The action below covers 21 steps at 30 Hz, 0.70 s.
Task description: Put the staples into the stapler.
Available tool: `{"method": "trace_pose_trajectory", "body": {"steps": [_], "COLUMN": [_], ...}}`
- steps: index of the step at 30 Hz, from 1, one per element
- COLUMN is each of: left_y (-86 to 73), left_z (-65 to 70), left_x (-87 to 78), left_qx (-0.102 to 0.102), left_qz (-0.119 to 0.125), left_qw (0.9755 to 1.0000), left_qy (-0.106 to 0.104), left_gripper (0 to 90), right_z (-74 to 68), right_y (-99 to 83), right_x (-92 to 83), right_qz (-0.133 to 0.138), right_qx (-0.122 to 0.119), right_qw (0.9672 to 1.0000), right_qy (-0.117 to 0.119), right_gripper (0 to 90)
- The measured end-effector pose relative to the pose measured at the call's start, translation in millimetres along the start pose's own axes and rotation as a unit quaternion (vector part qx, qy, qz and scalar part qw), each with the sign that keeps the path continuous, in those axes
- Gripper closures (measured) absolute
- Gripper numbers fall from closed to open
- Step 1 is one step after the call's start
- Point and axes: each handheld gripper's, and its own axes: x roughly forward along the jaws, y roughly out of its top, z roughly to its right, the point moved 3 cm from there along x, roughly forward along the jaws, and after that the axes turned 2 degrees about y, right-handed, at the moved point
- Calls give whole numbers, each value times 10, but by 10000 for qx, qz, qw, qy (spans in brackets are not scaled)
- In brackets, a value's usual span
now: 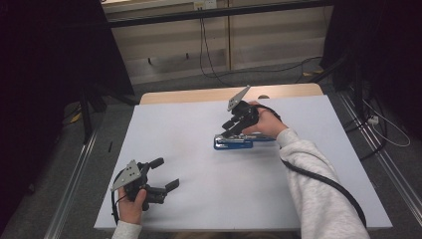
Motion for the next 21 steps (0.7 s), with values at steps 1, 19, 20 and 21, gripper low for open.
{"method": "trace_pose_trajectory", "body": {"steps": [1,19,20,21], "left_y": [-1,8,6,6], "left_z": [3,-2,1,-1], "left_x": [9,110,116,122], "left_qx": [-6,4,-22,-17], "left_qz": [-14,-127,-126,-124], "left_qw": [10000,9999,9999,9999], "left_qy": [-20,-71,-75,-80], "left_gripper": [28,27,27,27], "right_z": [-10,-138,-138,-146], "right_y": [-39,-596,-596,-626], "right_x": [-33,-439,-439,-453], "right_qz": [-5,53,53,61], "right_qx": [59,551,551,597], "right_qw": [10000,9967,9967,9962], "right_qy": [-15,-593,-593,-627], "right_gripper": [537,298,298,295]}}
